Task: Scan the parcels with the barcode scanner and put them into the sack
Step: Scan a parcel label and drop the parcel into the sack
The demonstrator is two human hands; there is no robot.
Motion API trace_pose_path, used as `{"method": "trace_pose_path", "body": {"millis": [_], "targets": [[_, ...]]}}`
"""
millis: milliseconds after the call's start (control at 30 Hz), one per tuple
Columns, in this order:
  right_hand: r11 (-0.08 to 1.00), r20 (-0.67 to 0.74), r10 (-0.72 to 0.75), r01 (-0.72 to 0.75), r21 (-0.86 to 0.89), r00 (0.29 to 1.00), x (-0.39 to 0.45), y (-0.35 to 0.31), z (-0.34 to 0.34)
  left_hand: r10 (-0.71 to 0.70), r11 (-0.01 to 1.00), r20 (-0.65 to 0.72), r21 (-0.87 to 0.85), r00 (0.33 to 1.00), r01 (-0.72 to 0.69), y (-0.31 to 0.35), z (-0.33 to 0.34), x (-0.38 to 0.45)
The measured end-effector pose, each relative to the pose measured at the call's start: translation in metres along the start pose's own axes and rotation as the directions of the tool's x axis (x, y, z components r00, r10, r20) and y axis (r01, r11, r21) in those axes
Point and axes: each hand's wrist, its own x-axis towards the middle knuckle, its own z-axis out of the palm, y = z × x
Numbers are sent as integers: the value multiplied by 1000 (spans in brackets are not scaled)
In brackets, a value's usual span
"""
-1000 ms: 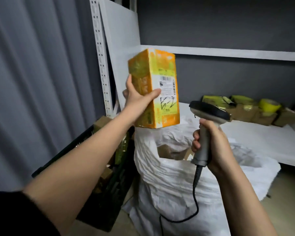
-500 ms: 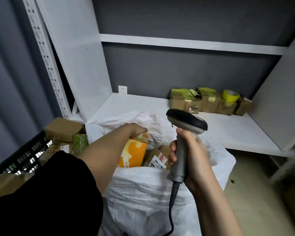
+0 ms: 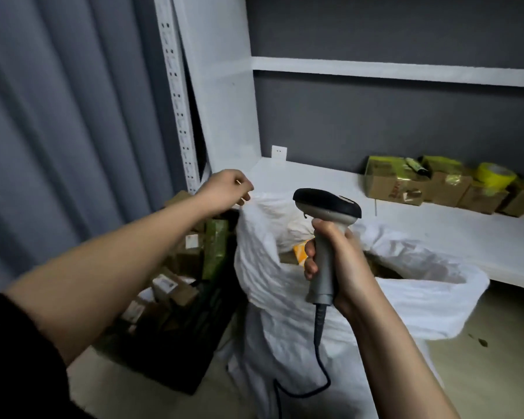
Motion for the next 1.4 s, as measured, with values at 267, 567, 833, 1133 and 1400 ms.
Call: {"method": "trace_pose_path", "body": {"millis": [267, 567, 833, 1133, 1400], "targets": [[989, 175, 128, -112, -98, 976, 23, 74, 91, -280, 855, 19, 461, 960, 240, -163, -68, -82], [964, 140, 217, -189, -189, 966, 72, 168, 131, -275, 429, 378, 871, 884, -239, -274, -5, -70], [970, 103, 183, -163, -182, 978, 88, 195, 116, -188, 249, 561, 821, 806, -514, -305, 45, -32], [983, 126, 142, -126, -131, 982, 70, 168, 118, -143, 771, 38, 630, 989, 87, -264, -18, -45], [998, 171, 5, 7, -67, 985, 30, 124, 120, -618, 632, -110, -659, 778, 408, -190, -72, -105]]}}
